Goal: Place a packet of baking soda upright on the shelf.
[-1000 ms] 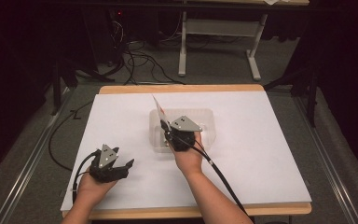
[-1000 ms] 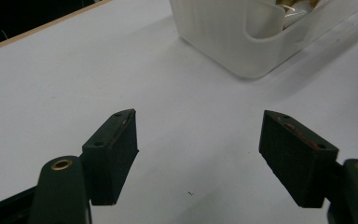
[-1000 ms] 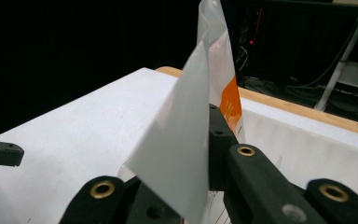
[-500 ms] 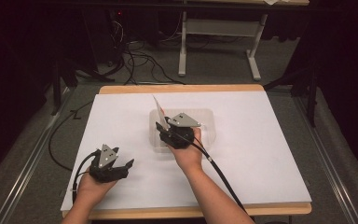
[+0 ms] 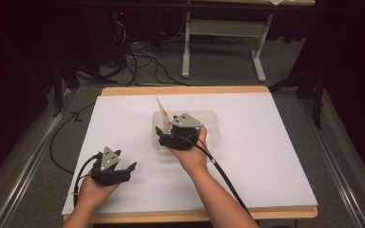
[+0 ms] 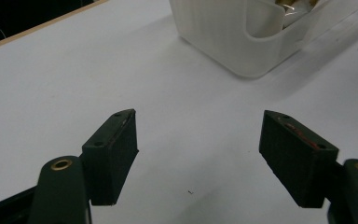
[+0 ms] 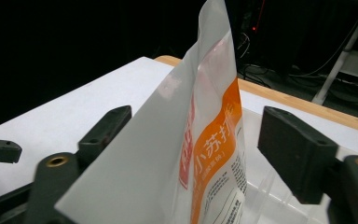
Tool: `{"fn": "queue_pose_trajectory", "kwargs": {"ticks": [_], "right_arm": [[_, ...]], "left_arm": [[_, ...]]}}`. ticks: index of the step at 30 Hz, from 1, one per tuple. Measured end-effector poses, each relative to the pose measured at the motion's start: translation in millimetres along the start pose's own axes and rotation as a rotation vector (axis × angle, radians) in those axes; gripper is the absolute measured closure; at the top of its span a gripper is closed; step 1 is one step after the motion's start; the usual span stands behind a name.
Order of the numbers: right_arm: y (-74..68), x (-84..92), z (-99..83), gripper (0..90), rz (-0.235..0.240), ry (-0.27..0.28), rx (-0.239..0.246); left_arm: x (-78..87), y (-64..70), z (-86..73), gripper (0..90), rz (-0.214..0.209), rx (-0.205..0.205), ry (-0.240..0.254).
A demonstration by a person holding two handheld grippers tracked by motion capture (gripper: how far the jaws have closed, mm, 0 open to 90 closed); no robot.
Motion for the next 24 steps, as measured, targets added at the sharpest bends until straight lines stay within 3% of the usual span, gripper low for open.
{"fn": "queue_pose_trajectory", "kwargs": {"ticks": [7,24], "right_arm": [[-2.9,4.7,-0.2,20.5,0.014,-0.006,0.004],[-2.5,26.5,-9.0,21.2,0.030,0.000,0.003]], "left_arm": [[-0.9,-0.5,-0.1,28.3,-0.001,0.001,-0.001],[-1.5,0.1,-0.4,28.3,0.001,-0.006,-0.005]]}}
Point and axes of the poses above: each handheld gripper's, and its own axes: x roughly backward along the jaws, z roughly out of its top, y roughly to its right, the point moved 8 cm from there along -x, roughly forward along the jaws, and after that the axes turned 5 degrees about z, right-handed, at the moved point
